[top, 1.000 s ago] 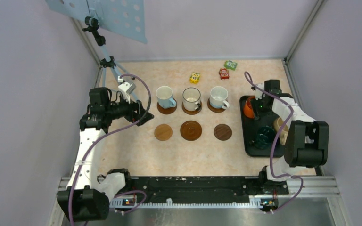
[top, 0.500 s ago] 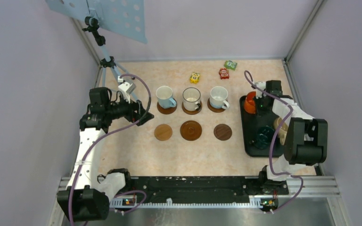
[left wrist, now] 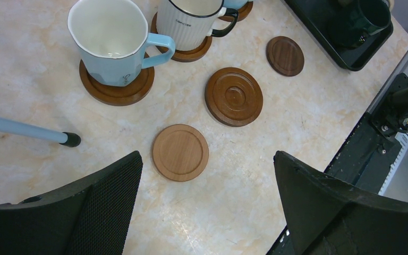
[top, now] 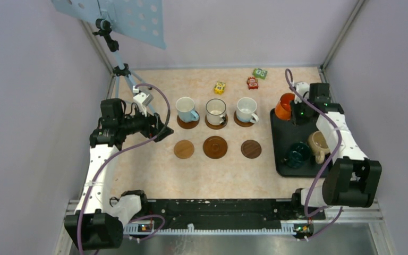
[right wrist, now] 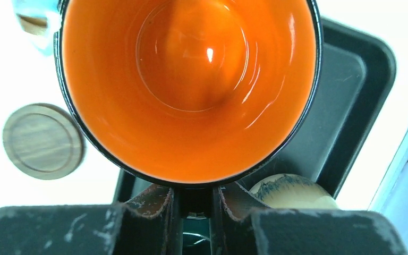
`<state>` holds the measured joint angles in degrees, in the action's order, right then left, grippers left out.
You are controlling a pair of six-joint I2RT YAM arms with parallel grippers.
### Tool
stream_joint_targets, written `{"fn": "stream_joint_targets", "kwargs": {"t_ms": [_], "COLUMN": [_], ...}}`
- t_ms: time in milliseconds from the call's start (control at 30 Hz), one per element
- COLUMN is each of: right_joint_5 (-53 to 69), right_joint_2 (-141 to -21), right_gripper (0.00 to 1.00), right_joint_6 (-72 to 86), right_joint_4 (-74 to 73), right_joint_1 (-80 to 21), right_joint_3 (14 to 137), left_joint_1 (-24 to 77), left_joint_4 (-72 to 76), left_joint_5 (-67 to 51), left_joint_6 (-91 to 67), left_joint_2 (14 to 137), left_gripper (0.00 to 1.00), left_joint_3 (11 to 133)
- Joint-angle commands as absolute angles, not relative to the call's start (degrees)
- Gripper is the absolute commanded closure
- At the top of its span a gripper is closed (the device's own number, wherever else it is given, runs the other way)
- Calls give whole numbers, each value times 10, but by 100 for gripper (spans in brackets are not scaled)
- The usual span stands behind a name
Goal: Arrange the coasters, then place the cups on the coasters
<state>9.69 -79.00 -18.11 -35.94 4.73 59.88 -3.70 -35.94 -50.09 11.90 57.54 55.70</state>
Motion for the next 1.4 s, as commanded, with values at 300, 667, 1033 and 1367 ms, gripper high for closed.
{"fn": "stream_joint_targets", "kwargs": {"t_ms": [300,667,1033,1367], "right_joint_5": [107,-42,-144,-175], "right_joint_2": [-744,-841,-978,-1104], "right_gripper": [100,100,100,100], "right_joint_6": [-100,-48,93,159], "right_joint_4": [-440,-371,-311,-323], "right_joint_1": [-207,-481,-608,-643], "right_joint_3": [814,863,916,988], "left_joint_1": [-35,-51,-141,-150], "left_joint_4": [-333,-343,-330,-328], "left_joint_5": [-522,-455,-458,-451], "left_joint_6": [104,83,36,40], "left_joint_2": [547,498,490,497], "left_gripper": [1,1,1,1], "left_joint_3": [555,592,608,603]}}
